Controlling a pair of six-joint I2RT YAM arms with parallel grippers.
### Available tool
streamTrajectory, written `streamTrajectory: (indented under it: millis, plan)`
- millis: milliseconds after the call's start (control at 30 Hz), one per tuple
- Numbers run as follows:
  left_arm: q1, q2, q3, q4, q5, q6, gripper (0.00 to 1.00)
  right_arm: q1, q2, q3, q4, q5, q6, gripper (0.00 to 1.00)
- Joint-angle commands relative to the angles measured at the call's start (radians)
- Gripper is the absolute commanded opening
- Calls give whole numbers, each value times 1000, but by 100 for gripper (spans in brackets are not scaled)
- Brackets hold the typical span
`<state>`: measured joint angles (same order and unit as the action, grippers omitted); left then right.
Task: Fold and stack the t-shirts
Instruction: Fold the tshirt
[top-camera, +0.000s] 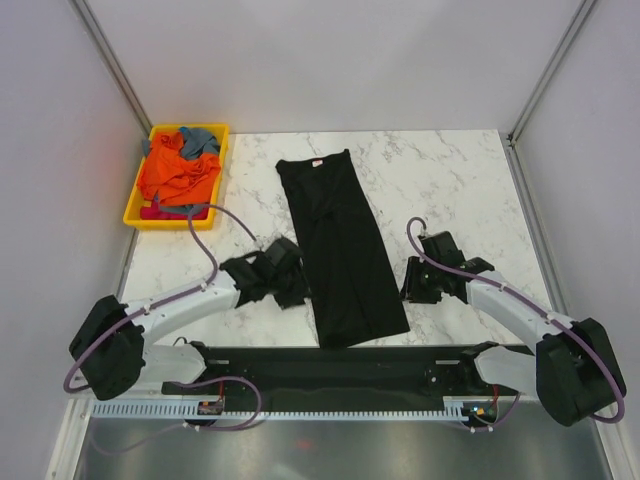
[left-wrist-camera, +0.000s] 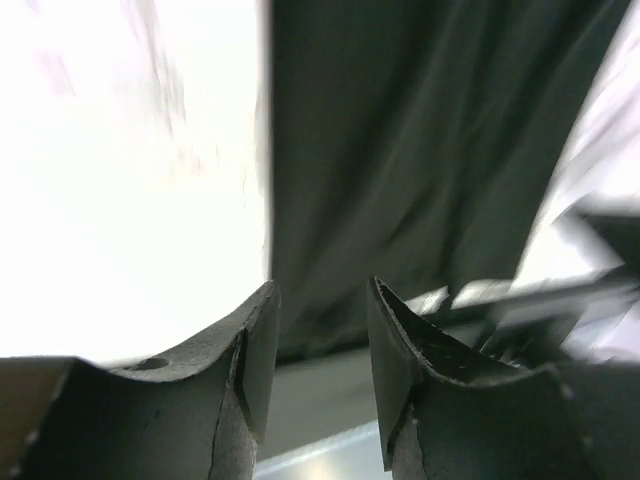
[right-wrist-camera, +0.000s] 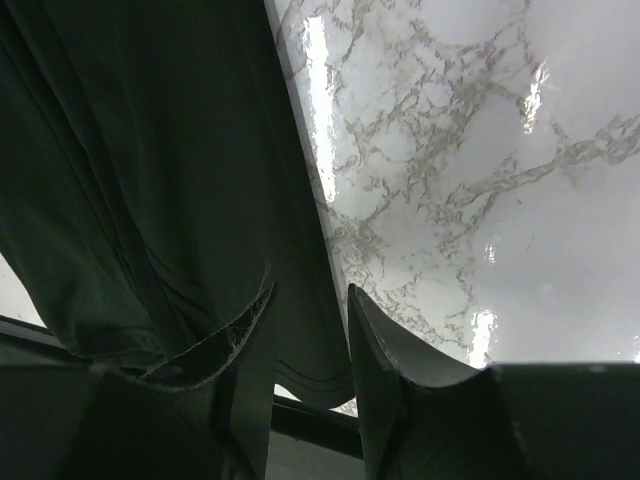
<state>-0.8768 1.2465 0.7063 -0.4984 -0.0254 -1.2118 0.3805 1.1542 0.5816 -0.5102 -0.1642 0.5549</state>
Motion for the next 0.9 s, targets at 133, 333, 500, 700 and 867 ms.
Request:
streamTrajectory:
  millis: [133, 333, 500, 700, 867]
  plan:
    - [364, 233, 354, 1, -90, 443, 47, 24, 27, -8, 53, 69, 22, 41]
    - [501, 545, 671, 15, -50, 529, 44, 24, 67, 0, 73, 78, 11, 41]
    - [564, 788, 902, 29, 13, 567, 43, 26, 97, 38, 78, 106, -3, 41]
    - [611, 967, 1056, 30, 21, 587, 40, 26, 159, 75, 93, 120, -9, 41]
    - [622, 1077, 1182, 57, 108, 661, 39, 26, 185, 89, 108, 129, -6, 41]
